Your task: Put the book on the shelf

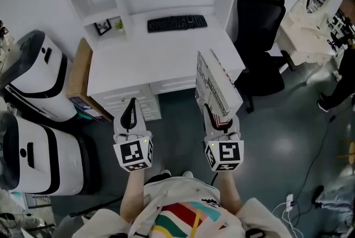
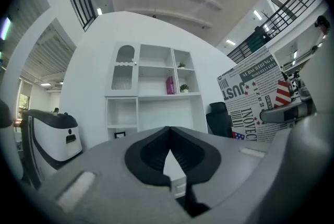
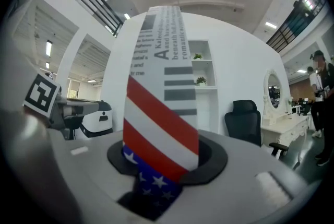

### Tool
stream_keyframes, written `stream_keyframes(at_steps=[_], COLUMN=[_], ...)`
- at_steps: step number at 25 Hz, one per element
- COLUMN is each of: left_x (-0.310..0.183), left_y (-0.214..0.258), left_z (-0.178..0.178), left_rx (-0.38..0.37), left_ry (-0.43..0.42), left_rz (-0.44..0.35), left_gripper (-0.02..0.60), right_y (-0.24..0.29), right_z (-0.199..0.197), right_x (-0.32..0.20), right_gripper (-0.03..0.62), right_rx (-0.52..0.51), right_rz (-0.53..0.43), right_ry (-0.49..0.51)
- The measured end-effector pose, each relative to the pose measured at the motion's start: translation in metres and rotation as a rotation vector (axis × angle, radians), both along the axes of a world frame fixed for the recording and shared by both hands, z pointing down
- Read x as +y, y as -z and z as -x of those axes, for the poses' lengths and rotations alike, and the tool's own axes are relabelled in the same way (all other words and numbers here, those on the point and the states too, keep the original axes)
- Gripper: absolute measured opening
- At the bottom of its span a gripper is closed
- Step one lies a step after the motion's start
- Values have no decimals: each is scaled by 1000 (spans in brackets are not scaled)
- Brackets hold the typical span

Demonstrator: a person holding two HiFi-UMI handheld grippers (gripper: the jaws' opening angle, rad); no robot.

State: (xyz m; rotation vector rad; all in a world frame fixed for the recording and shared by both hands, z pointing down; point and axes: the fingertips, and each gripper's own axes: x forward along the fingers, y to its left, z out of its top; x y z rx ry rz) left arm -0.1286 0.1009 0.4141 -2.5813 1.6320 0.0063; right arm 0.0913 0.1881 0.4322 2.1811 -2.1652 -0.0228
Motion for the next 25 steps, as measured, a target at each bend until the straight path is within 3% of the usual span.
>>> stream_keyframes(at_steps=[11,25], left_x=[26,-87], left_y=[9,21], left_z=[-65,-67], left_rx=[9,59], left_ry=[-57,-10], left_rz=[-53,-104], left_gripper=[2,2], right_y=[-1,25], right_z=[-48,-46], right_x=[19,-94], right_gripper=[158,158], right_rx=[-27,24], right_rz=[-33,-115], right_ry=[-21,68])
